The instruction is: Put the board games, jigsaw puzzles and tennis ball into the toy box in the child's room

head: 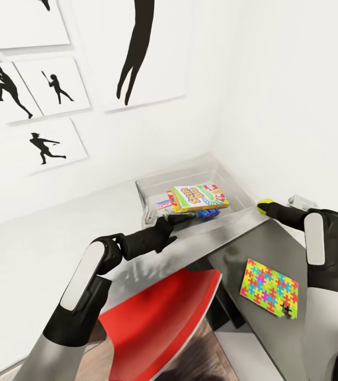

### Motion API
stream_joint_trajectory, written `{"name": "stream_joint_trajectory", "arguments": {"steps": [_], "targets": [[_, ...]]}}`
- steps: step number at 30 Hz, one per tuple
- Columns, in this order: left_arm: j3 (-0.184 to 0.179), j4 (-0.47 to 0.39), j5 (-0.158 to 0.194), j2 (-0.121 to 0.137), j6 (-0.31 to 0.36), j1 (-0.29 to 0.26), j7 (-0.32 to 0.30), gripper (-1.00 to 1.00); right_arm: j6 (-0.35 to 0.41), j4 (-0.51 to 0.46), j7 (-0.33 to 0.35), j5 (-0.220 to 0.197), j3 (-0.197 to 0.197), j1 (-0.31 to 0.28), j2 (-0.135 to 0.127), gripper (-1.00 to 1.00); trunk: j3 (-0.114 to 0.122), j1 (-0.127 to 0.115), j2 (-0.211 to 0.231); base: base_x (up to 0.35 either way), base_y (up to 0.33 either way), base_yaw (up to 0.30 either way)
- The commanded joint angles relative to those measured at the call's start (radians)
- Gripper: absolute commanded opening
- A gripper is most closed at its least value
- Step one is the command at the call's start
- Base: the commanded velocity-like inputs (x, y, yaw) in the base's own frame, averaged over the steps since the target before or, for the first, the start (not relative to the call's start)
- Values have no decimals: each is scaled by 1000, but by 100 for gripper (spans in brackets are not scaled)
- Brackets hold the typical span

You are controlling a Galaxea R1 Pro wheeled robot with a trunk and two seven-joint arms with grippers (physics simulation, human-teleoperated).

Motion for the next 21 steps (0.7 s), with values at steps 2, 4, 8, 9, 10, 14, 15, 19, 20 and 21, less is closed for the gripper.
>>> {"name": "stream_joint_trajectory", "arguments": {"steps": [2, 4, 8, 9, 10, 14, 15, 19, 20, 21], "targets": [[0, -1, 10, -1, 0, -1, 10, 100, 4, -3, -13, -21, -1, 0, 0, -100, 1, 1, -2, 0, 0, 193], [0, -1, 10, -1, 0, -2, 10, 100, 4, -7, -13, -30, -2, 0, -1, -100, 4, 1, -2, 0, 0, 193], [-1, -1, 10, -2, 1, -3, 9, 100, 4, -14, -14, -38, -3, 1, -2, -100, 9, 1, -2, 0, 0, 193], [-1, -1, 10, -3, 1, -3, 7, 100, 4, -15, -14, -40, -3, 1, -3, -100, 10, 1, -2, 0, 0, 193], [-1, -1, 10, -3, 1, -4, 4, 100, 4, -17, -14, -41, -3, 1, -4, -100, 11, 1, -2, 0, 0, 193], [-2, -1, 10, -4, 3, -5, -10, 100, 4, -21, -14, -43, -3, 1, -4, -100, 17, 1, -2, 0, 0, 193], [-3, -1, 10, -3, 5, -5, -17, 100, 4, -23, -14, -44, -3, 1, -5, -100, 18, 1, -2, 0, 0, 193], [-3, -1, 10, -4, 22, -6, -34, 100, 4, -29, -14, -44, -4, 2, -6, -100, 23, 1, -2, 0, 0, 193], [-3, -1, 10, -4, 27, -6, -38, 100, 4, -31, -14, -45, -4, 2, -6, -100, 24, 1, -2, 0, 0, 193], [-3, -1, 10, -4, 27, -6, -38, 100, 4, -31, -14, -45, -4, 2, -6, -100, 26, 1, -2, 0, 0, 193]]}}
